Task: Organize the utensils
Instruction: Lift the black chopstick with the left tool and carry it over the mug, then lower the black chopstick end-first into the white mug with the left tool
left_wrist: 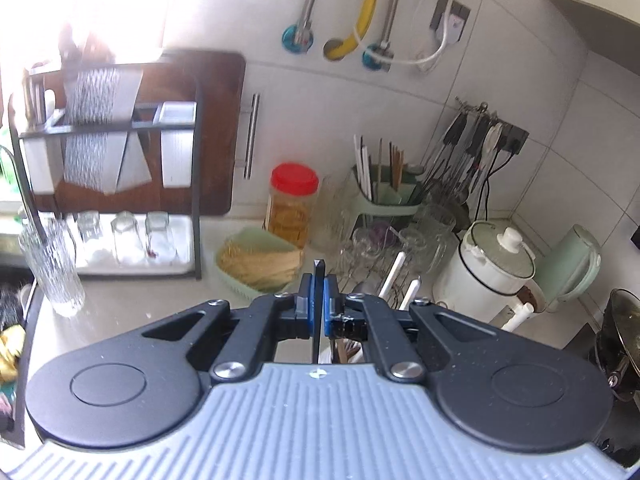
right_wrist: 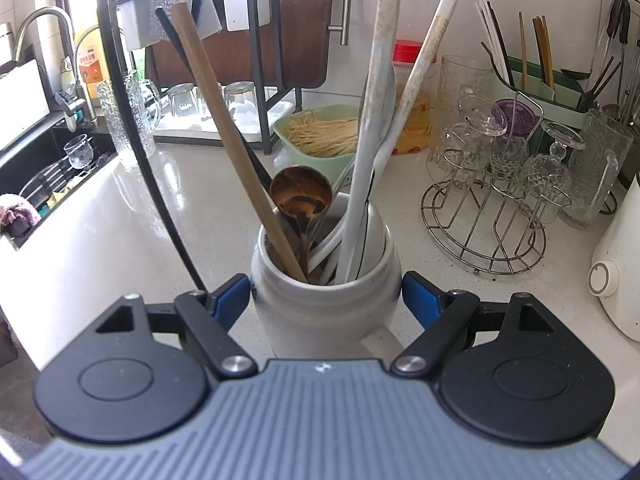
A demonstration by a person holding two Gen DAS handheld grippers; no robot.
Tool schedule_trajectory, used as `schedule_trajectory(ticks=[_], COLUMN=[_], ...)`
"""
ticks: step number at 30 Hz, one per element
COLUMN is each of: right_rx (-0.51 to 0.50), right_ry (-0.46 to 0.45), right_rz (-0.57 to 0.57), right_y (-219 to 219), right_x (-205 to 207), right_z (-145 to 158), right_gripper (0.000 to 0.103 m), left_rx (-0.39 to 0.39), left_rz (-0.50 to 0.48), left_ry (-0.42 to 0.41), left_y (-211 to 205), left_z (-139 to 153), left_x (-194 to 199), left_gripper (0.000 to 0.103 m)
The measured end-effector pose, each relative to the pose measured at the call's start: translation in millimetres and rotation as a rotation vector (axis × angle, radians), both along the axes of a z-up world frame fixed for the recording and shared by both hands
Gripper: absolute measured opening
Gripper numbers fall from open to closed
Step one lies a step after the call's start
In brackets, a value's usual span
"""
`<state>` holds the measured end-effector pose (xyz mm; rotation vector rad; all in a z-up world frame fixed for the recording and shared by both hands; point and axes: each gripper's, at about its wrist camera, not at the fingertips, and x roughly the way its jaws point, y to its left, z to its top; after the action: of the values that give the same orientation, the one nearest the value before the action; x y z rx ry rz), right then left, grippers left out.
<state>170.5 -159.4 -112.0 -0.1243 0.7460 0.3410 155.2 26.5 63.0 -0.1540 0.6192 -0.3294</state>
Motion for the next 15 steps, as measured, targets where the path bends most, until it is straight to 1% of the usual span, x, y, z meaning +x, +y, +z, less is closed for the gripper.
schedule_trajectory(ticks=[8, 15], right_rx=[0.000, 0.003], right_ry=[0.001, -0.003], right_rz=[0.003, 0.007], right_y=[0.1, -0.9], right_x=[0.8, 0.0], right_z=[0.7, -0.4], right_gripper=[0.085, 0.085], left_rx=[-0.032, -0.037], left_rz=[-0.030, -0.054], left_ry=[-0.044, -0.083], left_y=[-3.9, -18.8], left_z=[41.9, 53.0], left_x=[-6.2, -6.2], left_gripper=[0.005, 0.005])
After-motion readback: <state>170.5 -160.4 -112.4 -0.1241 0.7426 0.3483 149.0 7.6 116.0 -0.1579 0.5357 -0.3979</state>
